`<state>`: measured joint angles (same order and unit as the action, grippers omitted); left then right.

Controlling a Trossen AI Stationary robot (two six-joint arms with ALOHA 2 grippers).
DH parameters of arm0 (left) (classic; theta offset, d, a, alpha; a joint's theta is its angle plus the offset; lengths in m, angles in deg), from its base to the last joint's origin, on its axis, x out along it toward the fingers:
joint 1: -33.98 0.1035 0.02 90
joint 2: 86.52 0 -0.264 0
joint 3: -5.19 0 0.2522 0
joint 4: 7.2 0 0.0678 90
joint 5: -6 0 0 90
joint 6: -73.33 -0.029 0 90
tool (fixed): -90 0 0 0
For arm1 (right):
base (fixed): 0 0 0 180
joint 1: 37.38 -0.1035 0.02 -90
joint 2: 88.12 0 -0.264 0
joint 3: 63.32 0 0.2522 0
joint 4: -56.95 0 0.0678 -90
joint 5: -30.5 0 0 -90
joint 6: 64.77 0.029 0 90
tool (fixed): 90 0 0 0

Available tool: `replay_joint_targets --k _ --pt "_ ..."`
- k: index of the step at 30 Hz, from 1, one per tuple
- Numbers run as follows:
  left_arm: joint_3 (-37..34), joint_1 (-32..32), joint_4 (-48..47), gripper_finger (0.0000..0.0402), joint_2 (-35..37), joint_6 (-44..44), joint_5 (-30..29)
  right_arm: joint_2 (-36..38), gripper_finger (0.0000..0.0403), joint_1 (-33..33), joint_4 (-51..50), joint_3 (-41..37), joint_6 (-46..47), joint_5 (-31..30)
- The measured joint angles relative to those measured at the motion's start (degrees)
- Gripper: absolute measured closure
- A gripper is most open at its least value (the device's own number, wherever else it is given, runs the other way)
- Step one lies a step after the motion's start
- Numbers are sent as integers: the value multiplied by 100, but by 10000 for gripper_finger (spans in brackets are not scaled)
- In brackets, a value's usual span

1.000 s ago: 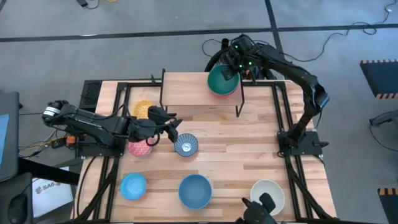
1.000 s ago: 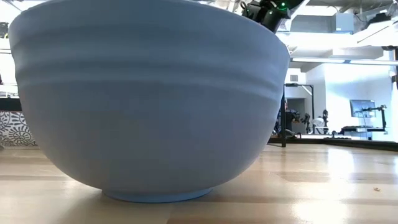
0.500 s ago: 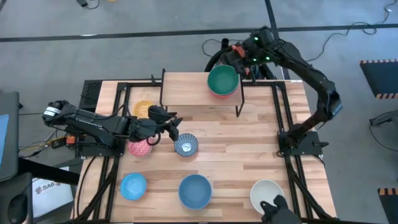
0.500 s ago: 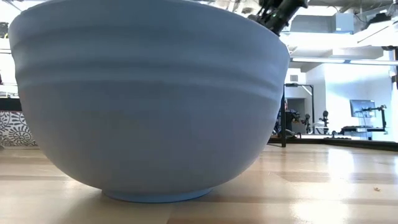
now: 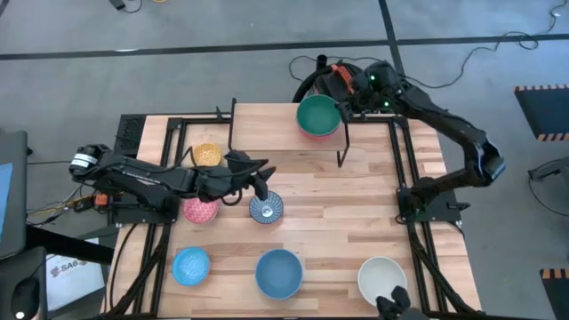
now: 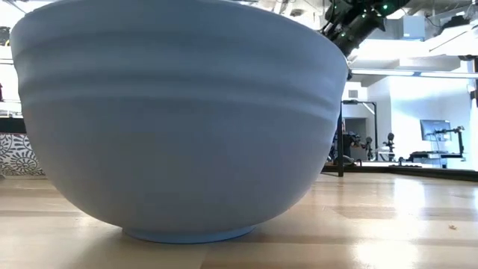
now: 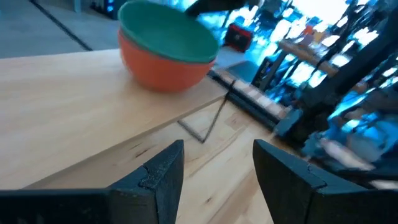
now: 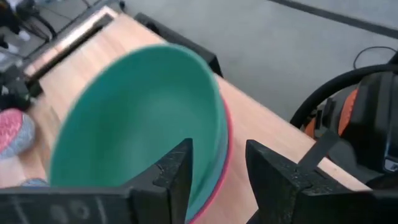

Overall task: Place and stack bowls onto a shelf
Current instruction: Stack the green bowl on top of the red bowl on the shelf, then stack the white bowl on top of the green bowl on the shelf

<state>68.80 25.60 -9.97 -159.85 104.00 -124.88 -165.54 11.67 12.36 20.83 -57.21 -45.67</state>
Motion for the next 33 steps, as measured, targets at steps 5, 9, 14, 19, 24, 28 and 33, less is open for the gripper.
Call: replay_joint_targets --k 5,9,14,19,24,28,33 --pt "0 -62 68 226 31 48 -31 -29 234 12 -133 -94 -140 -4" --pt "0 -148 140 226 19 202 -40 364 234 16 -56 -92 -210 -1" --pt "7 -311 390 226 -130 234 -48 1069 234 -297 -751 -81 -499 99" --pt "6 -496 989 226 -648 194 -31 1687 234 -1391 -1665 -263 -499 141" --pt "0 -648 1852 226 -1137 46 38 2408 234 -2819 -1640 -815 587 -218" --pt "2 -852 1948 226 -1155 -133 137 2821 234 -4032 -1755 -1137 1444 -992" --pt "2 -1217 1951 226 -986 -474 123 2867 234 -5474 -1905 -1399 2299 -1456"
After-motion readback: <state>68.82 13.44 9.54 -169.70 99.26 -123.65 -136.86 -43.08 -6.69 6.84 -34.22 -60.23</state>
